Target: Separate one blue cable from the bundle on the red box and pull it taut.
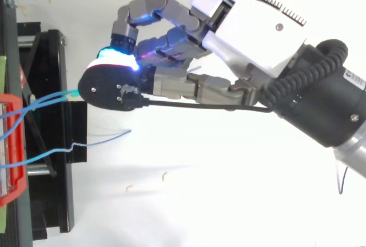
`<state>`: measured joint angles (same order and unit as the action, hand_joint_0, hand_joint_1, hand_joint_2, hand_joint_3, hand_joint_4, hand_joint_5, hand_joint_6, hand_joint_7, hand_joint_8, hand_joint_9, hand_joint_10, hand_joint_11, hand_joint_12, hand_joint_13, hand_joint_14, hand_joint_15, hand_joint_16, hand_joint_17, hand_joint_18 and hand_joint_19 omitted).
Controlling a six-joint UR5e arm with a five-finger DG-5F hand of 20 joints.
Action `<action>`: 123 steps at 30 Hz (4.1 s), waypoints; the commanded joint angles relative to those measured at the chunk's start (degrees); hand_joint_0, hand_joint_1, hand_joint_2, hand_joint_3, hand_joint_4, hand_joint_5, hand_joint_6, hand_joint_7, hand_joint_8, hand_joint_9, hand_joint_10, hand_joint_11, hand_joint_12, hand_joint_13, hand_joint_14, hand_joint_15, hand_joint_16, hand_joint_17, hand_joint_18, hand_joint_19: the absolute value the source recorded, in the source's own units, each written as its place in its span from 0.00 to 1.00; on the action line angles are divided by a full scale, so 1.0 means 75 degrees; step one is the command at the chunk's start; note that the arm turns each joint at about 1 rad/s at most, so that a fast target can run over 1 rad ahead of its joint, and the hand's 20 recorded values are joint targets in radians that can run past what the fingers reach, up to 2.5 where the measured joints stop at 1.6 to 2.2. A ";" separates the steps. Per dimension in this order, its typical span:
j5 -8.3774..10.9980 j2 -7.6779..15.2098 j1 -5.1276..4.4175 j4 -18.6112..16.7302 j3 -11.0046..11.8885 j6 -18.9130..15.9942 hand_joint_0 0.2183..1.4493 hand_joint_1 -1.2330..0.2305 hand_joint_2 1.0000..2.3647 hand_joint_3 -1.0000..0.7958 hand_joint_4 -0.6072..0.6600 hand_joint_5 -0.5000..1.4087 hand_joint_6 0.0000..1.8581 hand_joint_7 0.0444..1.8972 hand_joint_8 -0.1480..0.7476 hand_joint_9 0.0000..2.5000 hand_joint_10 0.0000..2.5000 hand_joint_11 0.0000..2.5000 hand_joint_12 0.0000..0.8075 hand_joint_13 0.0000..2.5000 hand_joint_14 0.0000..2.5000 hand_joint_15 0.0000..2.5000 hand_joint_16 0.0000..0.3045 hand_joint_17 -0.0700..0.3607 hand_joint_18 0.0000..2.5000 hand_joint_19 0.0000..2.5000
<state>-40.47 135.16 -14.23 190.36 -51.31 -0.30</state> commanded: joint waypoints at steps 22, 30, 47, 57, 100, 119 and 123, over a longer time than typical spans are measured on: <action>-0.0334 0.0002 -0.0119 0.0974 0.0009 -0.1096 0.30 0.35 0.01 0.41 0.66 0.20 0.40 0.52 0.58 0.41 0.00 0.21 0.47 0.35 0.00 0.15 0.15 0.40 0.39 0.20; -0.0334 -0.0009 -0.0119 0.0974 0.0009 -0.1085 0.27 0.35 0.00 0.32 0.64 0.20 0.40 0.53 0.57 0.41 0.01 0.21 0.45 0.35 0.00 0.16 0.14 0.39 0.38 0.21; -0.0323 -0.0009 -0.0119 0.0974 -0.0002 -0.1085 0.26 0.36 0.00 0.30 0.63 0.20 0.41 0.53 0.57 0.41 0.01 0.21 0.46 0.35 0.01 0.16 0.15 0.39 0.38 0.21; -0.0311 -0.0009 -0.0119 0.0974 -0.0002 -0.1085 0.23 0.39 0.00 0.28 0.64 0.19 0.42 0.51 0.58 0.41 0.00 0.21 0.48 0.35 0.00 0.15 0.16 0.41 0.39 0.21; -0.0311 -0.0033 -0.0119 0.1021 0.0021 -0.1085 0.30 0.29 0.01 0.38 0.62 0.19 0.42 0.54 0.56 0.40 0.00 0.21 0.45 0.33 0.01 0.16 0.14 0.39 0.37 0.21; -0.0311 -0.0056 -0.0119 0.1033 0.0021 -0.1085 0.23 0.42 0.00 0.28 0.64 0.20 0.42 0.52 0.59 0.41 0.00 0.21 0.47 0.34 0.00 0.16 0.16 0.41 0.38 0.21; -0.0311 -0.0056 -0.0119 0.1045 0.0021 -0.1096 0.23 0.43 0.00 0.28 0.64 0.20 0.42 0.52 0.59 0.41 0.00 0.21 0.47 0.34 0.00 0.16 0.16 0.41 0.38 0.21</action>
<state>-42.80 134.77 -15.12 198.16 -51.15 -8.49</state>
